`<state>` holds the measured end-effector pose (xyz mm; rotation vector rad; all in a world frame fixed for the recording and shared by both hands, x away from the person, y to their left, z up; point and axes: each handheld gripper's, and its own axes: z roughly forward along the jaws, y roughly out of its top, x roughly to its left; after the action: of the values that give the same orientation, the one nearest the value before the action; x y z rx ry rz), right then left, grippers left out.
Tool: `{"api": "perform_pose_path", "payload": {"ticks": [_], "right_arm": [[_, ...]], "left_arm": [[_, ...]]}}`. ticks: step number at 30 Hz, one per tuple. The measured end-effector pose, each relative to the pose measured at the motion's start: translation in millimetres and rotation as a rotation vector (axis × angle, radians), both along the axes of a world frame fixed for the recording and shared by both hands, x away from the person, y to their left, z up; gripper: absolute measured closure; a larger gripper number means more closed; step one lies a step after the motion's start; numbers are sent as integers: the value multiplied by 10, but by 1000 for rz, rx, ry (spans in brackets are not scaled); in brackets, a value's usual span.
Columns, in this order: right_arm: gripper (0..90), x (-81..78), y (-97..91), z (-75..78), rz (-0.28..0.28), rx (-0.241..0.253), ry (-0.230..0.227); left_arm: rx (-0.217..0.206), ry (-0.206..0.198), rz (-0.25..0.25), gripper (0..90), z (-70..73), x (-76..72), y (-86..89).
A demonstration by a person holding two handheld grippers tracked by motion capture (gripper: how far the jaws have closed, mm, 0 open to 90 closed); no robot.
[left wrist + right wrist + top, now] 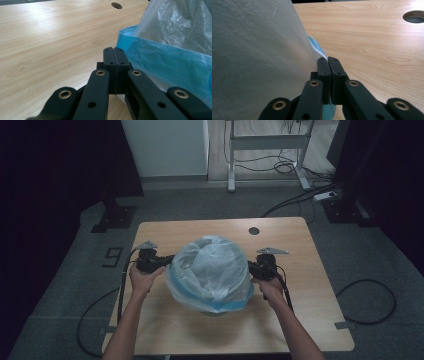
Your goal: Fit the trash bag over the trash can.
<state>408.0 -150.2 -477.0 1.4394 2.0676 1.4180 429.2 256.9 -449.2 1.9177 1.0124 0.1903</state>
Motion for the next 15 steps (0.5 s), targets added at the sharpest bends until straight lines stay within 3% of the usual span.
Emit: {"api": "perform_pose_path", "payload": {"ticks": [4,7,15], "right_arm": [[660,-91,-126,79,-59,49,-52],[596,-252,-238,189,-78,78,-100],[549,-984,-301,321,72,116,-173]], "left_arm": [[-18,-20,5,899,28,-28,45],[-24,-31,11,899,49,-41,70],[-46,-36,14,899,63,-47,83]]}}
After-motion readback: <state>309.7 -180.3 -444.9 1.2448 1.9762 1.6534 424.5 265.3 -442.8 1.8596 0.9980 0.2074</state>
